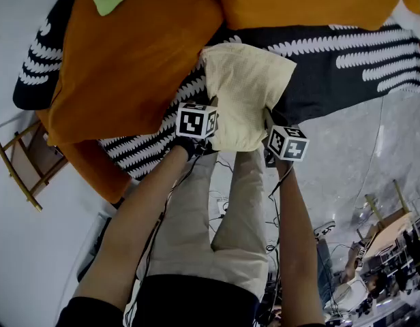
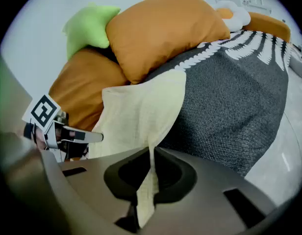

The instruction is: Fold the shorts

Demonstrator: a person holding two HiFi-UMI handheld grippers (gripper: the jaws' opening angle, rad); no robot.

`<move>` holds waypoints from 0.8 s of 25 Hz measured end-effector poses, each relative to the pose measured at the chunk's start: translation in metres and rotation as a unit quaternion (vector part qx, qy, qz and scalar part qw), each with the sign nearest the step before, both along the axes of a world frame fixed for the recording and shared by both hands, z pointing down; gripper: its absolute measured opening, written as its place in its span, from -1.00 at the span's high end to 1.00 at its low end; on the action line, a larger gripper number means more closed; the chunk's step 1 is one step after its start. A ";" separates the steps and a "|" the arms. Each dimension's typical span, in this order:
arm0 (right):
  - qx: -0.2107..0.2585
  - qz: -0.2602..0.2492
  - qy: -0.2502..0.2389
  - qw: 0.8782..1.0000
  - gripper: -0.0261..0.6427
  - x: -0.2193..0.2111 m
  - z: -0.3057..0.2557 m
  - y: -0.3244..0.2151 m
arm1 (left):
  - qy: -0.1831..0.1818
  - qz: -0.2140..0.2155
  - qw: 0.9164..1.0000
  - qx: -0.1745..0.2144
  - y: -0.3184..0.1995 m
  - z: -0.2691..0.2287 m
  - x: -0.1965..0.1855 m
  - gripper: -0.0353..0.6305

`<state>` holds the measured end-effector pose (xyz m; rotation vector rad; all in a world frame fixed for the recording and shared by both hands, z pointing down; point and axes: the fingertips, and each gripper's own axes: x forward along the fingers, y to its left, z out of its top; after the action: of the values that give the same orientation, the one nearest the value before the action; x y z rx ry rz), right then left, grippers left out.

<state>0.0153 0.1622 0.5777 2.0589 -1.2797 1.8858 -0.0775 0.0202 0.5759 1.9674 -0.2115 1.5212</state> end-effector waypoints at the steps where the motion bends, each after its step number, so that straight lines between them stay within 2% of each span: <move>1: 0.011 -0.001 -0.001 1.000 0.81 0.000 -0.009 -0.003 | 0.028 -0.005 0.999 -0.018 -0.001 -0.010 -0.001 0.79; 3: 0.040 -0.002 -0.002 0.999 0.81 -0.002 -0.031 -0.001 | 0.081 -0.007 0.996 -0.046 0.001 -0.037 -0.008 0.79; 6: 0.084 0.002 0.000 0.996 0.82 -0.008 -0.073 0.013 | 0.141 0.017 0.988 -0.055 0.007 -0.085 -0.022 0.79; 11: 0.130 0.003 0.025 0.991 0.82 -0.010 -0.139 0.016 | 0.186 0.049 0.980 -0.042 0.003 -0.137 -0.023 0.79; 16: 0.128 0.023 0.042 0.991 0.82 0.023 -0.163 0.030 | 0.194 0.099 0.974 -0.066 0.007 -0.160 0.027 0.79; 20: 0.126 0.042 0.080 0.988 0.82 0.077 -0.175 0.046 | 0.220 0.155 0.961 -0.070 0.015 -0.167 0.098 0.79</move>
<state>0.0925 0.2079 0.4024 2.3654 -1.4784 1.6196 0.0201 0.0351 0.4087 2.2333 0.3997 1.1926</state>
